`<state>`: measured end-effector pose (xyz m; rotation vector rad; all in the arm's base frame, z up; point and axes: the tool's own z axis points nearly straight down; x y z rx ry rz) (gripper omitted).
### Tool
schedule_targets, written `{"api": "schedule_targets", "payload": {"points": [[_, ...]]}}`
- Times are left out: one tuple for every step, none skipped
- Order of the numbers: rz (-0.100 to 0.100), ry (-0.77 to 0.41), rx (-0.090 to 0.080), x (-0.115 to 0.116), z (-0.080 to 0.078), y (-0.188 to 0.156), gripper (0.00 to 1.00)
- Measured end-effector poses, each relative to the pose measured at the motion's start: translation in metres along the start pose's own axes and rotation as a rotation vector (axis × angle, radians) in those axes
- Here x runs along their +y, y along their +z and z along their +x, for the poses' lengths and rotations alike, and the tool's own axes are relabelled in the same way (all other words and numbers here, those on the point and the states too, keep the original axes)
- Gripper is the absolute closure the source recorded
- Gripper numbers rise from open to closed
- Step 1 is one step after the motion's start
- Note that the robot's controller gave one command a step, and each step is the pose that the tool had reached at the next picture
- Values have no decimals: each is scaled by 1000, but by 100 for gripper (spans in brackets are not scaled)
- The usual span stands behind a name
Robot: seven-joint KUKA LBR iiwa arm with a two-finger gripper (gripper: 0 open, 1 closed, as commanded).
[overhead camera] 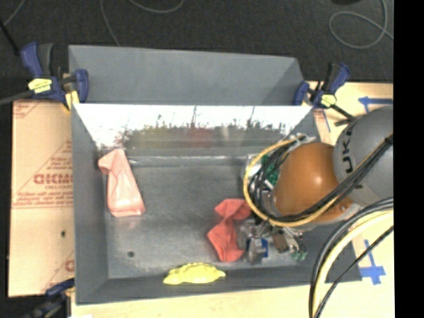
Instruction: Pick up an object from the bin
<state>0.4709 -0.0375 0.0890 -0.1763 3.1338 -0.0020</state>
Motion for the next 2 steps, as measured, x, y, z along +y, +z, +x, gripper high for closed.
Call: {"api": "schedule_targets", "payload": {"points": [[1, 0, -4, 0, -1, -14, 100], [1, 0, -4, -1, -1, -24, 100]]}}
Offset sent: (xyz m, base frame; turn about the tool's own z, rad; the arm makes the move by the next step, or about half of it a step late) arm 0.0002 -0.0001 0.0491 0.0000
